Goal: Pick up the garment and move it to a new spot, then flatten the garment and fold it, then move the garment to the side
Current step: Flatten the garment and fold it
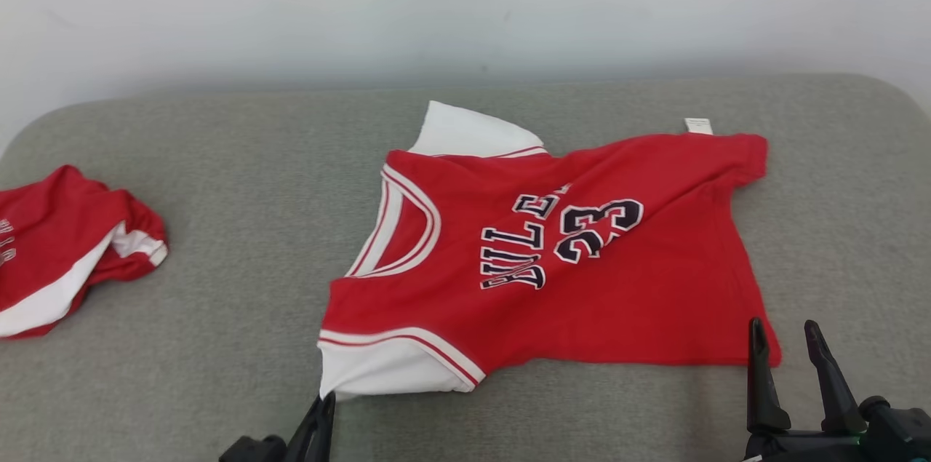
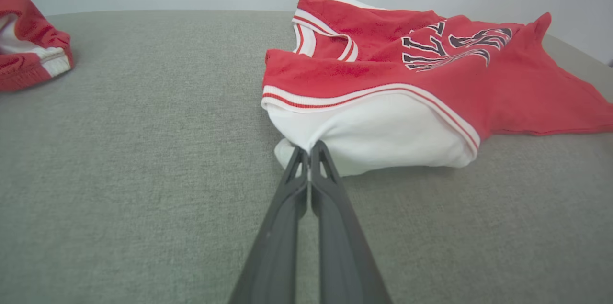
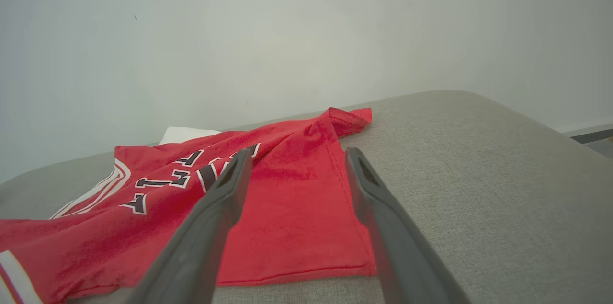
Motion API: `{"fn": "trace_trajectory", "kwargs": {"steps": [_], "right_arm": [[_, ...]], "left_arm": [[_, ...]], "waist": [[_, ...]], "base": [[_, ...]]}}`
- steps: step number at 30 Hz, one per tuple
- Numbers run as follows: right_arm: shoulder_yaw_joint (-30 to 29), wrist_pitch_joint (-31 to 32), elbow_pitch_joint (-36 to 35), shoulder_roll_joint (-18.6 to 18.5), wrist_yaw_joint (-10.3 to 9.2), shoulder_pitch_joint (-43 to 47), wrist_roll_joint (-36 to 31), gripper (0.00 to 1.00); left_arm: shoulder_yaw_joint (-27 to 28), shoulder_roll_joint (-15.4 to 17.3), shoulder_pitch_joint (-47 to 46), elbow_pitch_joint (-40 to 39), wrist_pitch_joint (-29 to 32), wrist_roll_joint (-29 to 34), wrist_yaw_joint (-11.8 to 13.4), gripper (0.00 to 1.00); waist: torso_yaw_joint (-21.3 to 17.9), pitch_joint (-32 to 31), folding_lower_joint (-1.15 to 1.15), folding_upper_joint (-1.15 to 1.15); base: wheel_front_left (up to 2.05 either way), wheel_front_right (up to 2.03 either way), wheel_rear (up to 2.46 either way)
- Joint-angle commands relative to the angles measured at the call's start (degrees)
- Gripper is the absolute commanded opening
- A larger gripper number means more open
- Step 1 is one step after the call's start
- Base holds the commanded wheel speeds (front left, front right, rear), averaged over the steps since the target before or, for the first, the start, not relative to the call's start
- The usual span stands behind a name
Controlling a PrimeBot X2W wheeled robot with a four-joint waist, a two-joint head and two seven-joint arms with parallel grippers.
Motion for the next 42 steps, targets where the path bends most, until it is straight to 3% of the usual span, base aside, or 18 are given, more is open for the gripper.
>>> {"fn": "trace_trajectory", "kwargs": {"steps": [1, 9, 19, 31, 38, 39, 40, 42], "right_arm": [[-0.2, 0.0, 0.2, 0.2, -0.13, 0.2, 0.2, 1.0], [-0.1, 0.0, 1.5, 0.3, -0.13, 0.5, 0.0, 1.0], [0.1, 0.0, 3.1, -0.2, -0.13, -0.2, -0.1, 1.0], [1.0, 0.2, 5.0, -0.9, -0.13, -3.1, -0.8, 1.0], [0.4, 0.2, 6.0, -1.1, -0.13, -3.3, -1.1, 1.0], [0.3, 0.2, 6.2, -1.1, -0.13, -3.2, -1.0, 1.0], [0.1, 0.2, 6.3, -1.0, -0.13, -2.9, -1.1, 1.0], [-0.3, 0.2, 6.5, -0.6, -0.13, -2.4, -1.1, 1.0]], "left_arm": [[0.2, 0.2, 1.8, -1.3, 0.6, -0.9, 0.6, 0.0], [1.7, 1.8, 8.1, -6.5, 3.6, -2.7, 2.3, 0.0], [1.8, 3.2, 4.0, -6.2, 3.0, -2.9, 1.4, 0.0], [2.7, 4.7, -7.7, 6.1, -0.8, -3.6, -0.5, 0.0], [3.0, 4.2, -13.1, 15.5, -3.2, -3.2, -1.1, 0.0], [3.0, 4.0, -13.5, 16.3, -3.4, -3.0, -1.1, 0.43], [3.1, 3.7, -13.7, 16.9, -3.5, -2.9, -1.0, 1.0], [3.4, 3.2, -13.7, 17.5, -3.6, -2.6, -0.9, 1.0]], "waist": [[3.3, -0.2, 0.0, 0.0], [4.6, -0.5, 0.0, 0.0], [2.7, -1.4, 0.0, 0.0], [-3.2, 0.6, 0.0, 0.0], [-4.1, 1.1, 0.0, 0.0], [-3.9, 0.9, 0.0, 0.0], [-3.6, 0.8, 0.0, 0.0], [-2.9, 0.4, 0.0, 0.0]], "base": [[0.0, 0.0, 0.0], [0.0, 0.0, 0.0], [0.0, 0.0, 0.0], [0.0, 0.0, 0.0], [0.0, 0.0, 0.0], [0.0, 0.0, 0.0], [0.0, 0.0, 0.0], [0.0, 0.0, 0.0]]}}
